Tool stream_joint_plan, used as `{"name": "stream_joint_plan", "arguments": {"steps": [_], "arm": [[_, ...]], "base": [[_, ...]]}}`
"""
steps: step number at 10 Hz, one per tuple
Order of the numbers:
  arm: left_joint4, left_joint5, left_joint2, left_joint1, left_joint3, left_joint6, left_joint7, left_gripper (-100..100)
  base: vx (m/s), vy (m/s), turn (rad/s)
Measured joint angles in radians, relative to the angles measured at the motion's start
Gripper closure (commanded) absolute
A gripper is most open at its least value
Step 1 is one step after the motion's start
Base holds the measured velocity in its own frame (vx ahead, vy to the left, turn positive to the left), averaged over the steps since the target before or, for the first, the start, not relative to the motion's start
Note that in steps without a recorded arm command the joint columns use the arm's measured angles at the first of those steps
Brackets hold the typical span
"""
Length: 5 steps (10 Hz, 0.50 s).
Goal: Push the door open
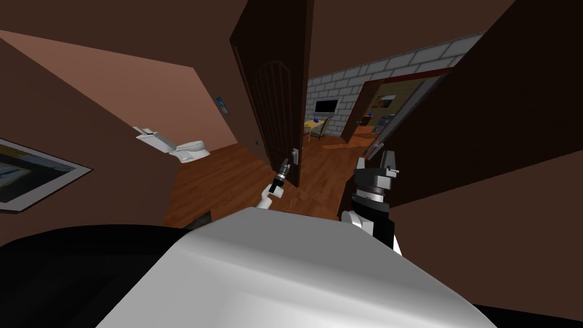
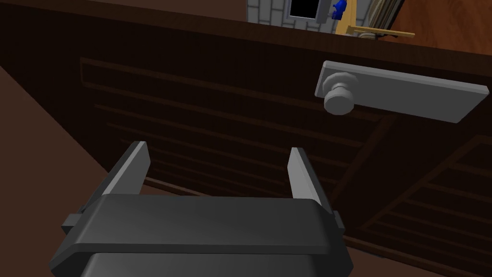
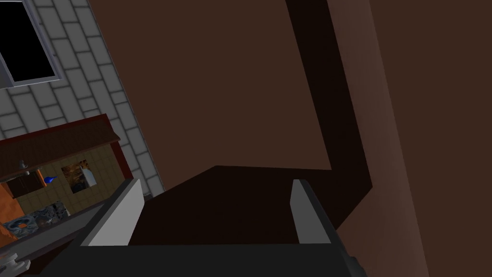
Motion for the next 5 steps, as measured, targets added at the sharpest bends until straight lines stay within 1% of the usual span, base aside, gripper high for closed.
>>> {"name": "stream_joint_plan", "arguments": {"steps": [1, 3, 5], "arm": [[0.041, 0.002, -0.003, -0.022, -0.004, -0.004, 0.001, -100], [0.092, 0.004, -0.006, -0.051, -0.016, 0.002, 0.003, -100], [0.153, 0.007, -0.014, -0.093, -0.024, 0.006, 0.004, -100]], "base": [[0.082, 0.121, -0.063], [0.077, 0.125, -0.071], [0.086, 0.127, -0.053]]}}
